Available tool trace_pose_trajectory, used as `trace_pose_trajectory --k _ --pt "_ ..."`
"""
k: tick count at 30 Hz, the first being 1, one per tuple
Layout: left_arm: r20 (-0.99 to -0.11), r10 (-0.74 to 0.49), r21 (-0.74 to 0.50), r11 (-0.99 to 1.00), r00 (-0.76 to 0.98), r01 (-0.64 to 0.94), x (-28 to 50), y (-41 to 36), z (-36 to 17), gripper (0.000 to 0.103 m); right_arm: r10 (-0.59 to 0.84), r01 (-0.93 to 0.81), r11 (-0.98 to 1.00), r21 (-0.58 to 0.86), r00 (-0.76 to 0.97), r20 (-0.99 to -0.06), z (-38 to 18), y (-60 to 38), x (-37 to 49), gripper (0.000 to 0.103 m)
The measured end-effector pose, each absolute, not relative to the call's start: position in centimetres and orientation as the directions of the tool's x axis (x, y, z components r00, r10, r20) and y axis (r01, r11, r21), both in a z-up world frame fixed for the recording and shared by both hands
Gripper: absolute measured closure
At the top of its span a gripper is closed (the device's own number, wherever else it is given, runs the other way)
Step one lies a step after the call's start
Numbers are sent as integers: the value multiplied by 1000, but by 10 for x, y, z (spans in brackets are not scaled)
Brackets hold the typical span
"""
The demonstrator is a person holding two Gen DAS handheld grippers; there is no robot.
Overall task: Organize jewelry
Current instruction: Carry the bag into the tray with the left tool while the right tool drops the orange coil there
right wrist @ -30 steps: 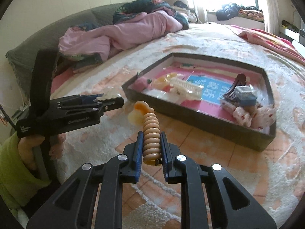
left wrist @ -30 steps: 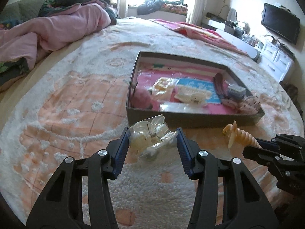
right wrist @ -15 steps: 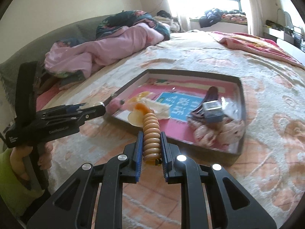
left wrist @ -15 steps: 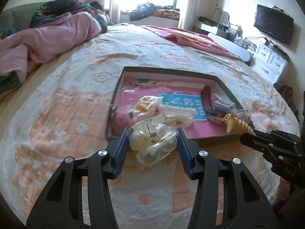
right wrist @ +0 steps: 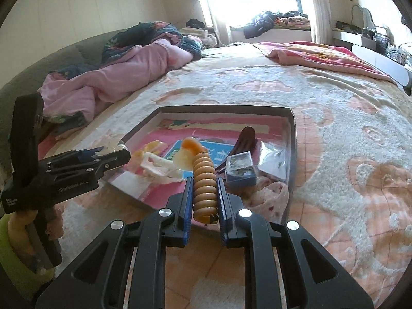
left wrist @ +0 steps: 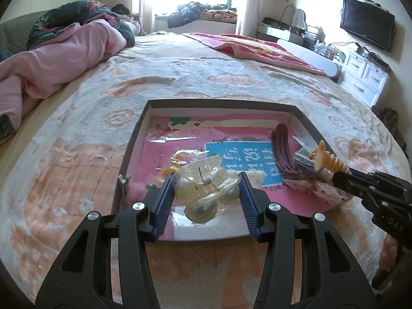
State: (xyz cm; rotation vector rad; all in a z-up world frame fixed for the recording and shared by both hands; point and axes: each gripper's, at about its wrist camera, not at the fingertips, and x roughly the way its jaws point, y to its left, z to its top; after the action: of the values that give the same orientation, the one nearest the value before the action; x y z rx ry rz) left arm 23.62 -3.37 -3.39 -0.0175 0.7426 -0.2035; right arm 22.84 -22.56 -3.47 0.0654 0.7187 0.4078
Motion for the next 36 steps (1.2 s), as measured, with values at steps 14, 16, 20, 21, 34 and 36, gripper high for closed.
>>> trace_pose_trajectory --k 14,16,20,21,34,36 --pt "-680 -174 -89 984 712 156 252 -26 -48 63 369 -360 920 153 669 -645 -43 -206 253 86" --pt "-682 -174 -90 984 710 155 254 -24 -50 63 363 -365 920 141 664 -653 -45 -201 258 86" --pt "-688 -173 -94 984 704 149 258 -22 -55 63 352 -369 921 127 645 -678 -54 -190 267 86" --pt "-689 -172 -94 984 704 148 258 -21 -55 63 351 -371 920 125 642 -682 -55 -189 268 86" --pt "-699 -167 -94 985 695 142 259 -22 -62 63 352 -374 918 133 612 -708 -65 -186 264 79" --pt "-699 -165 -93 986 695 141 259 -23 -63 63 349 -371 920 128 624 -699 -63 -188 261 65"
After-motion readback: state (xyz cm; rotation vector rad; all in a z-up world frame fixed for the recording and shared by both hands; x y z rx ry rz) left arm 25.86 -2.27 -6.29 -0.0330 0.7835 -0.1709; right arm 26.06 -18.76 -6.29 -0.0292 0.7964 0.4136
